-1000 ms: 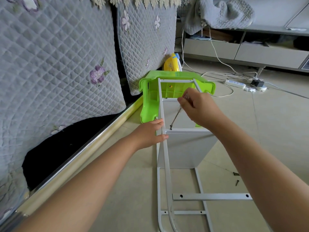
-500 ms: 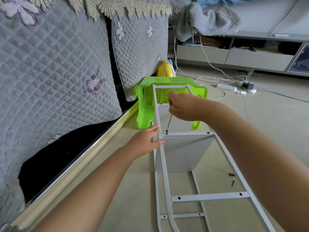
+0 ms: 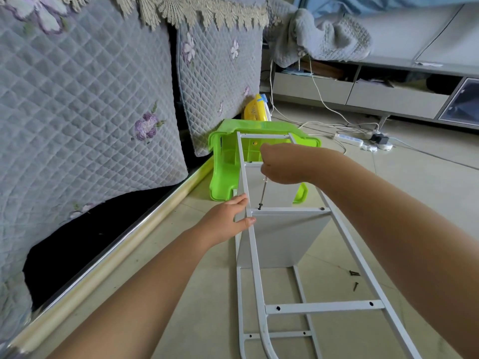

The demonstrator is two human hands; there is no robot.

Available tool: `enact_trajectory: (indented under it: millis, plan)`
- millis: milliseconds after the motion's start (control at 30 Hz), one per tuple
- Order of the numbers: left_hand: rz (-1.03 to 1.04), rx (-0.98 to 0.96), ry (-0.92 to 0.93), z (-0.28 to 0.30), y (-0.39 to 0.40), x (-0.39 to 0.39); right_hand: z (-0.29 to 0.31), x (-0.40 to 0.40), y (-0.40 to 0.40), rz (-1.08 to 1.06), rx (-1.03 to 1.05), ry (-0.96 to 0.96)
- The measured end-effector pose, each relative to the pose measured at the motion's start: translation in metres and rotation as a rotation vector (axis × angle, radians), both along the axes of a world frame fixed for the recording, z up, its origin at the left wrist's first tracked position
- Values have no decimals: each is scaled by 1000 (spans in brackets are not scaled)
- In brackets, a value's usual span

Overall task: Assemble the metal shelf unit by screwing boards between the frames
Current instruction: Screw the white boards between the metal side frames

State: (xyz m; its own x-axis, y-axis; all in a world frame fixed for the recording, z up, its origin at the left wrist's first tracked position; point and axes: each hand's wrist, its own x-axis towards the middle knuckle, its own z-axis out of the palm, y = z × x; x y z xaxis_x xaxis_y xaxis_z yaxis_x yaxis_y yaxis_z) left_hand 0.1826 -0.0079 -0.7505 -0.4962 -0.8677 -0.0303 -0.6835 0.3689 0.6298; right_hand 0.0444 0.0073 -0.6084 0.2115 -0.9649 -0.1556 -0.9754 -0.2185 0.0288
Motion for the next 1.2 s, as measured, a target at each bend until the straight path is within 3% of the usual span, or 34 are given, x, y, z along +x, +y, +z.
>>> enact_trajectory:
  millis: [200,367,533,800,900,1033,1200]
  plan:
    - [34,-10,32,-3,4,1,-1,-3,8,102,-101,102]
    - [30,-7,6,0,4,0,2,-1,5,-2,-150,280]
    - [27,18,17,0,3,0,1,-6,5,42,73,69]
    - [23,19,4,2,5,0,1,-5,6,57,-99,339]
    - [17,11,-16,3,5,0,-4,-4,7,24,-72,248]
    - [15,1,-34,3,4,0,4,-2,8,-17,136,31]
    - [18,5,-17,2,5,0,4,0,7,68,-23,69]
